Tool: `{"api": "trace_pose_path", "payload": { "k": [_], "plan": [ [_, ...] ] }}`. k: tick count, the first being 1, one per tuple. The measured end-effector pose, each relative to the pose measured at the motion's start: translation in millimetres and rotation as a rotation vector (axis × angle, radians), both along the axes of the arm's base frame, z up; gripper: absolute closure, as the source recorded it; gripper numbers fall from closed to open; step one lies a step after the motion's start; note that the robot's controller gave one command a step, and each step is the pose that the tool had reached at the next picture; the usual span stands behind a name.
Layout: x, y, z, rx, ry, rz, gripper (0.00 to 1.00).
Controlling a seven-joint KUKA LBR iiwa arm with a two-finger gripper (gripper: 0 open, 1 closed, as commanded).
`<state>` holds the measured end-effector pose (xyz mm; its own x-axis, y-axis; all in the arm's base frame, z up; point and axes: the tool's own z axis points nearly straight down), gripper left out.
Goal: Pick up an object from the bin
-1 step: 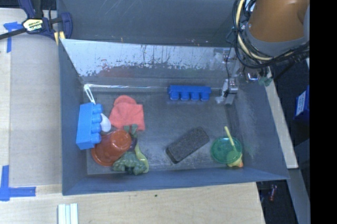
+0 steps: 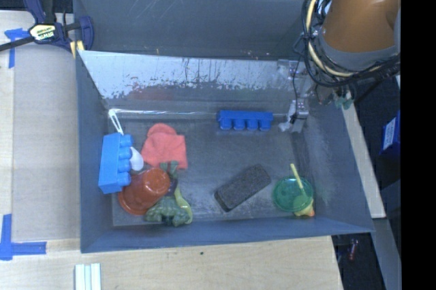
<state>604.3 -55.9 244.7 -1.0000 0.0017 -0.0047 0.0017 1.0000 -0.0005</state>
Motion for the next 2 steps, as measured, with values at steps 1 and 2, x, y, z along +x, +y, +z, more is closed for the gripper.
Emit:
{"api": "trace_pose_path", "payload": {
  "k": [1, 2],
  "plan": [
    [7.5, 35.8, -57.9, -0.001, -0.006, 0.054, 0.0],
    [-4.1, 78.3, -93.0, -0.001, -0.006, -0.062, 0.0]
  ]
}}
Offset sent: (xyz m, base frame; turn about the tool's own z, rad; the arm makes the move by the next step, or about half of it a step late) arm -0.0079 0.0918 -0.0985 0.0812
